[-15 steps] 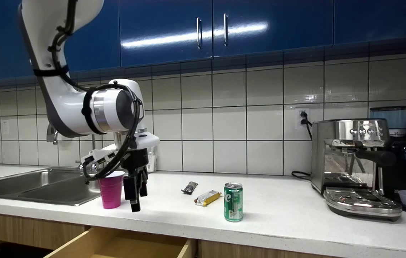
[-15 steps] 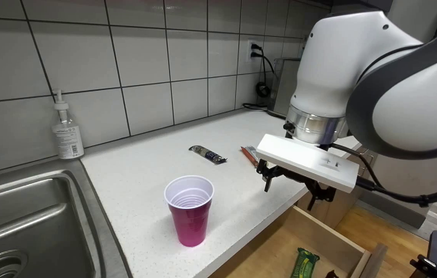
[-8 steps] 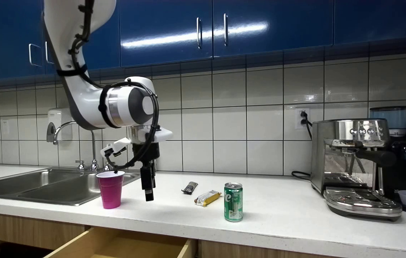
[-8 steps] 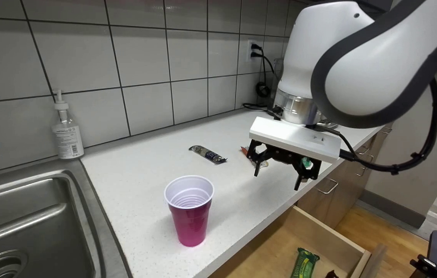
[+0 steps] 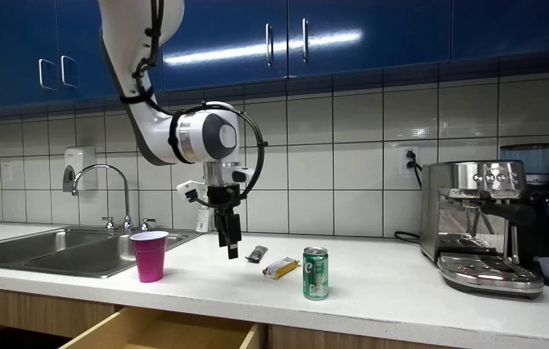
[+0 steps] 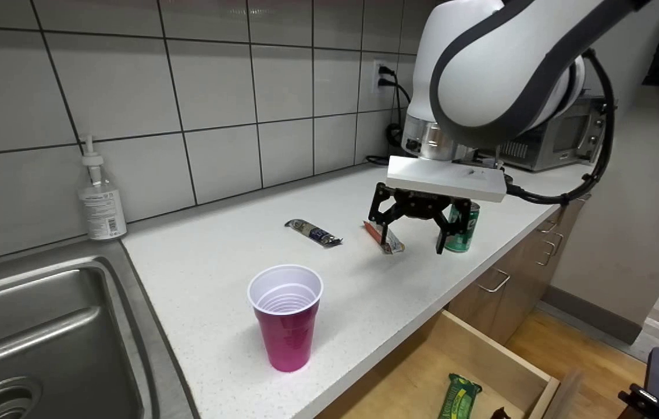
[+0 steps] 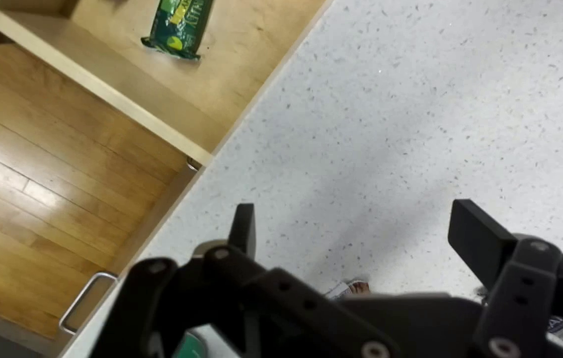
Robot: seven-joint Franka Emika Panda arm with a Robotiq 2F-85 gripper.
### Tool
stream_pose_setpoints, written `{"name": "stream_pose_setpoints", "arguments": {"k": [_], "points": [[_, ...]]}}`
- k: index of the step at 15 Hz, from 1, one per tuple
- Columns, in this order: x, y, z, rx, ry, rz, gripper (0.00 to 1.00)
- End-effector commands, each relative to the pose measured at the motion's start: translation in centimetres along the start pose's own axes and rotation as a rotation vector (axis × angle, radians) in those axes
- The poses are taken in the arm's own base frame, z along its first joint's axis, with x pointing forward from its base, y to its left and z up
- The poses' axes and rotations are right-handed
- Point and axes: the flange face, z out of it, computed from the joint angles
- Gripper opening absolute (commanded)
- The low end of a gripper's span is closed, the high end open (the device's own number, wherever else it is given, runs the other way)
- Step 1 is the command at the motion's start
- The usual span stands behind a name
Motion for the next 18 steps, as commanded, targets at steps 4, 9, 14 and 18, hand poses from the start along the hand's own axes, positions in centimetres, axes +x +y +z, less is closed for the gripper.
{"name": "stream_pose_setpoints", "arguments": {"k": [4,9,14,18], "points": [[4.7,-2.0,0.5,-0.055,-0.033,-0.276,1.00],[8.0,-4.4,1.8,-0.060,-0.012,-0.424,1.00],[9.9,-7.1,3.3,-0.063,-0.028,-0.541,1.00],[10.9,-9.4,3.4,-0.066,-0.058,-0.613,1.00]]}}
